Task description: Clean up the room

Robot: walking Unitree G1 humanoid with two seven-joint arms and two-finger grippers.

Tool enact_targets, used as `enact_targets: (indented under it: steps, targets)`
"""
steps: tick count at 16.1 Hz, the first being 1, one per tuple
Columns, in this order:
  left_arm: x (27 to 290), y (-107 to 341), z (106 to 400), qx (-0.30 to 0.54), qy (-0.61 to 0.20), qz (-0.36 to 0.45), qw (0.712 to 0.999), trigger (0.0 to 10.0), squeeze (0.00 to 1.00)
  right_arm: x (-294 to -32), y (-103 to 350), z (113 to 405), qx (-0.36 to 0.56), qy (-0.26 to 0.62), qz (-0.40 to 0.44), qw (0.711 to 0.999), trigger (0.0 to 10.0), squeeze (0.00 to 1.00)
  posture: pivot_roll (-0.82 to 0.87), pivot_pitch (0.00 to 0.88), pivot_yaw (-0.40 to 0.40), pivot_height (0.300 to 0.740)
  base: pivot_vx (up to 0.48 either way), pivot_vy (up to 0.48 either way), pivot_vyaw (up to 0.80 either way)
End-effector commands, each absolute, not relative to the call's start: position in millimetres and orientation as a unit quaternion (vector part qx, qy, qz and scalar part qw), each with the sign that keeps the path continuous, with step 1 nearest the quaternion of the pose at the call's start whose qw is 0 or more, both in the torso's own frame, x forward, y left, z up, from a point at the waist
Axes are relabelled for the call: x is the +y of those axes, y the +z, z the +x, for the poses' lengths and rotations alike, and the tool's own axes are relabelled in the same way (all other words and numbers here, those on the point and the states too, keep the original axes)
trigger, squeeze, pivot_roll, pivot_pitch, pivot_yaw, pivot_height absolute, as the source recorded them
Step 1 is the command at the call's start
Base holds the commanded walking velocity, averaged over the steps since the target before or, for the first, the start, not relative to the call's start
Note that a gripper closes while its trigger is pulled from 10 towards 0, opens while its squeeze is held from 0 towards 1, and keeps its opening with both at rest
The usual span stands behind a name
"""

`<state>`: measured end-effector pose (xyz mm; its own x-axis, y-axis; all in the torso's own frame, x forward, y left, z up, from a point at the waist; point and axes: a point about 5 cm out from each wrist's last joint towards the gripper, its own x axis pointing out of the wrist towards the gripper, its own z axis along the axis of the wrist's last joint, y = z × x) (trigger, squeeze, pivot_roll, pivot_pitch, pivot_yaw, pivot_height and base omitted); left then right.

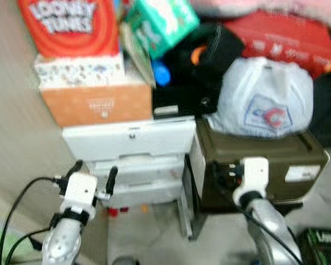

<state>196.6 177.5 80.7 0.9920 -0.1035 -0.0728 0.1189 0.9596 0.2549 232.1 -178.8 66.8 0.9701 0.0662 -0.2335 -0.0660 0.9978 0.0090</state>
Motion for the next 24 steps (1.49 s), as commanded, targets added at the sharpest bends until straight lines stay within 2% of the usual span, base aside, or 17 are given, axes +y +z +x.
enact_targets:
  steps: [1,6,12,21,24]
  targets:
    - [177.4,77.8,197.9,0.038,-0.055,0.133,0.989,10.0,0.00,-182.3,66.8,232.5,0.120,0.028,-0.005,0.992,10.0,0.00,-0.04,0.000,-0.023,0.740,0.000,0.000,0.63]
    - [171.0,78.8,200.5,0.034,-0.085,0.140,0.986,10.0,0.00,-179.9,65.0,233.2,0.123,0.030,-0.008,0.992,10.0,0.00,-0.04,0.000,-0.028,0.740,0.000,0.000,0.80]
    - [170.5,81.3,204.1,0.024,-0.086,0.146,0.985,10.0,0.00,-178.3,64.0,232.4,0.127,0.036,-0.006,0.991,10.0,0.00,-0.04,0.000,-0.030,0.740,0.000,0.000,0.80]
    - [170.5,79.9,203.5,0.029,-0.097,0.149,0.984,10.0,0.00,-177.8,59.6,231.3,0.141,0.036,0.008,0.989,10.0,0.00,-0.04,0.000,-0.032,0.740,0.000,0.000,0.00]
    - [168.9,78.7,203.5,0.032,-0.102,0.146,0.984,10.0,0.00,-178.1,58.9,231.5,0.144,0.035,0.009,0.989,10.0,0.00,-0.04,0.000,-0.033,0.740,-0.255,0.000,0.00]
